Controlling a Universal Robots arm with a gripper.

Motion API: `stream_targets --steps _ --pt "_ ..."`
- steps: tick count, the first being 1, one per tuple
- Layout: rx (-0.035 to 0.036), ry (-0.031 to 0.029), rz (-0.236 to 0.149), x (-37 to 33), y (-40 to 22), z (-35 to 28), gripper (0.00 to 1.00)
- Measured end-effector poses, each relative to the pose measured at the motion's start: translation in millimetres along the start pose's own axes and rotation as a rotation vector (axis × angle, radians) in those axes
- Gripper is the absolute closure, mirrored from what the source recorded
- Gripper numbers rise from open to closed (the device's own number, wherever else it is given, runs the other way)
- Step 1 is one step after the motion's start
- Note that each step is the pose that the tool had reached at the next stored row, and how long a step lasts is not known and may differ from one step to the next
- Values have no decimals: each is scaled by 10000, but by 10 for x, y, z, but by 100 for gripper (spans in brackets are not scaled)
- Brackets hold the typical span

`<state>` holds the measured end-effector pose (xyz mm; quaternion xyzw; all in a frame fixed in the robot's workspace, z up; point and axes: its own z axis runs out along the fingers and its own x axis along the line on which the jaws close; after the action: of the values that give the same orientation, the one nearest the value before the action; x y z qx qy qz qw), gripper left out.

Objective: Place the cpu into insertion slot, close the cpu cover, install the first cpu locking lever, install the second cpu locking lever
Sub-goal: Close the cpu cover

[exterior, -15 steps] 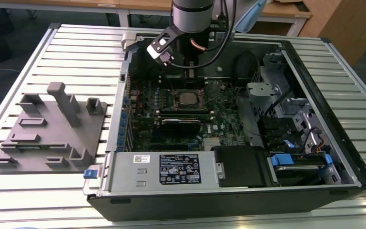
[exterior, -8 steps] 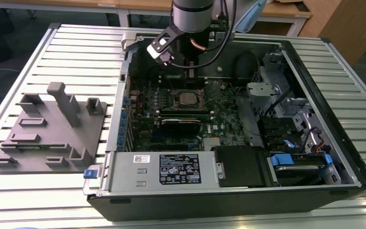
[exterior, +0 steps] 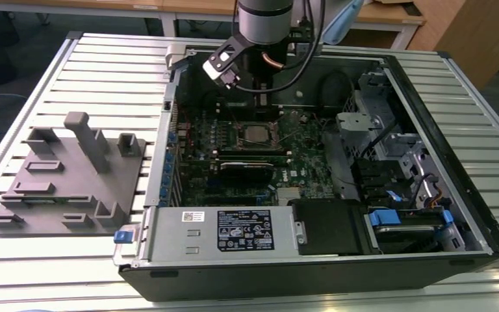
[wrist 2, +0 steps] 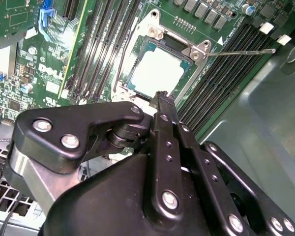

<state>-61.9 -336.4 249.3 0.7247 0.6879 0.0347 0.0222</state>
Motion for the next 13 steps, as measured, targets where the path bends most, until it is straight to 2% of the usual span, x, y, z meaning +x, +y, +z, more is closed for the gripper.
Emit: stream_targets --steps 13 --pt "-1 1 0 28 156 14 89"
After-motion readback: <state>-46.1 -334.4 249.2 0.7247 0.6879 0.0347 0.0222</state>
